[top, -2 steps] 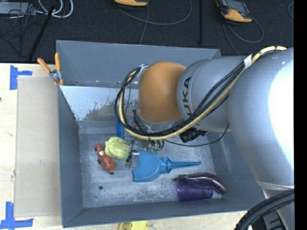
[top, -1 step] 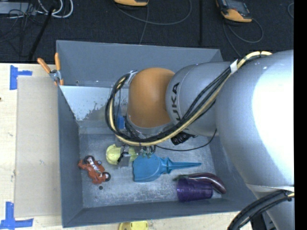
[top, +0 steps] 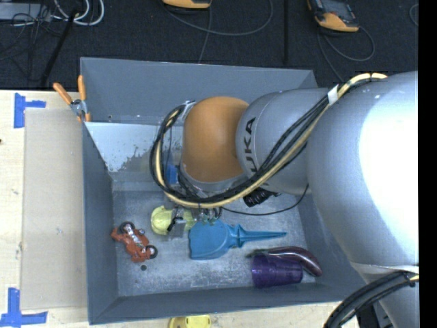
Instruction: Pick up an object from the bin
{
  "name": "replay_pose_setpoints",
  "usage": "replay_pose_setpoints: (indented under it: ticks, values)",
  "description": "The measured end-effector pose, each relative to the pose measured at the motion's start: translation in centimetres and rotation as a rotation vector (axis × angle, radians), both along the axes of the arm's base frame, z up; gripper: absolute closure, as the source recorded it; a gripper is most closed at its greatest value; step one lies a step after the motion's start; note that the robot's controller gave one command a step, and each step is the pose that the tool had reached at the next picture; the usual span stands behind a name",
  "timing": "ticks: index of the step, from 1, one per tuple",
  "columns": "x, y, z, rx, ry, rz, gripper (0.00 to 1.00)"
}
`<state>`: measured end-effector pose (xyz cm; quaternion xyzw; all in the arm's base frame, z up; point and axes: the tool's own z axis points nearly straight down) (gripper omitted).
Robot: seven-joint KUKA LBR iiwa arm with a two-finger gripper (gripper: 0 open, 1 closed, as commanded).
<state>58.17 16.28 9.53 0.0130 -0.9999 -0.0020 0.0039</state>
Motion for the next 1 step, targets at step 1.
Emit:
replay_pose_setpoints:
  ticks: [1]
  values:
    - [0.02,-1.98,11.81,-0.003,-0.010,0.041,1.00]
